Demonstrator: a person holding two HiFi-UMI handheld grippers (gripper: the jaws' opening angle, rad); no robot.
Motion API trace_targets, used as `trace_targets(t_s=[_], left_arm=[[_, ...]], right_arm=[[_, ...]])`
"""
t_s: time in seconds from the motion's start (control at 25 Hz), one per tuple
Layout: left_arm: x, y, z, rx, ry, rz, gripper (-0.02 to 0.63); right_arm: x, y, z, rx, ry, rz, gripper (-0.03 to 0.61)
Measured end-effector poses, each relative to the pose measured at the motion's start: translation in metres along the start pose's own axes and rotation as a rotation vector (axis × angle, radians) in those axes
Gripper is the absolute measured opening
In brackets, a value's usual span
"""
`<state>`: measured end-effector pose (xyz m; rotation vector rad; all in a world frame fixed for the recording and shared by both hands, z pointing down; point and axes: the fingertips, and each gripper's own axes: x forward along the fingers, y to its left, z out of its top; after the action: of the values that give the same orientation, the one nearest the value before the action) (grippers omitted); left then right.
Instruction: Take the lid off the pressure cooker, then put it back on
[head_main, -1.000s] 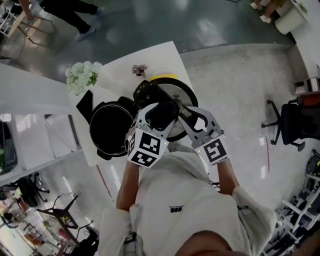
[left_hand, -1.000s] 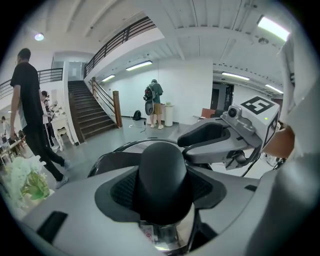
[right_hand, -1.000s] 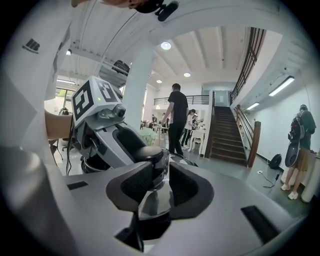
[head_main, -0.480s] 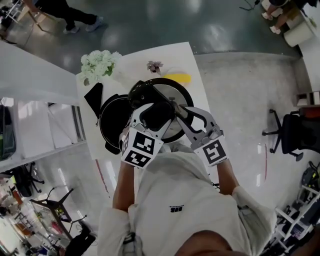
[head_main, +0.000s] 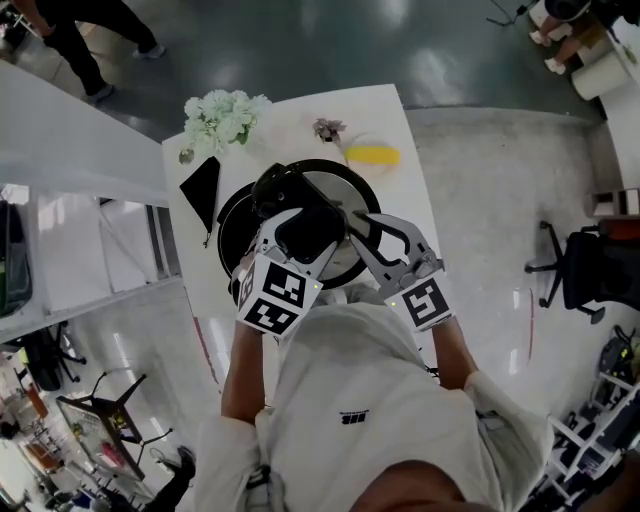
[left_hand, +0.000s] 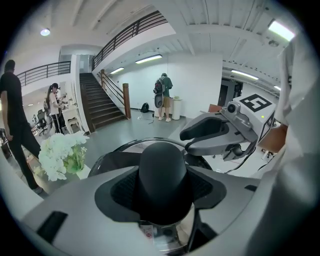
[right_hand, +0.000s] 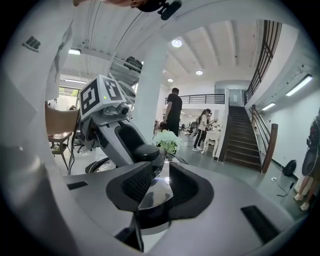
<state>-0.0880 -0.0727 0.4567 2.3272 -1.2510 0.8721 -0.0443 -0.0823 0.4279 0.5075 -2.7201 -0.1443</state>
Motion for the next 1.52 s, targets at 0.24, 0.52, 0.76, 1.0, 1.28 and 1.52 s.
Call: trace_targets(t_s=[0.24, 0.52, 0.76, 1.0, 1.28, 1.52], left_arm=[[-0.016, 0.012, -0.020, 0.008, 0.032, -0.035, 0.288], [-0.026, 0.020, -0.044, 0.015, 0.079, -0.086, 0.288], [-0.032, 0.027, -0.059, 0.031, 0.115, -0.112, 0.288], [-0.037, 0.030, -0.071, 0.045, 0.155, -0.140, 0.288], [-0.036, 0.033, -0.084, 0.079, 0.192, -0.152, 0.288], [-0.033, 0.035, -0.090, 0.087, 0.181, -0.177, 0.288]], right_arm=[[0.018, 0.019, 0.004, 0.004, 0.014, 0.008, 0.107], [0.033, 0.036, 0.007, 0.011, 0.028, 0.002, 0.107], [0.040, 0.044, 0.007, 0.017, 0.041, -0.003, 0.107], [0.045, 0.052, 0.006, 0.030, 0.047, 0.002, 0.107], [0.051, 0.057, 0.005, 0.027, 0.053, 0.021, 0.107], [0.058, 0.063, 0.000, 0.030, 0.070, 0.043, 0.107]])
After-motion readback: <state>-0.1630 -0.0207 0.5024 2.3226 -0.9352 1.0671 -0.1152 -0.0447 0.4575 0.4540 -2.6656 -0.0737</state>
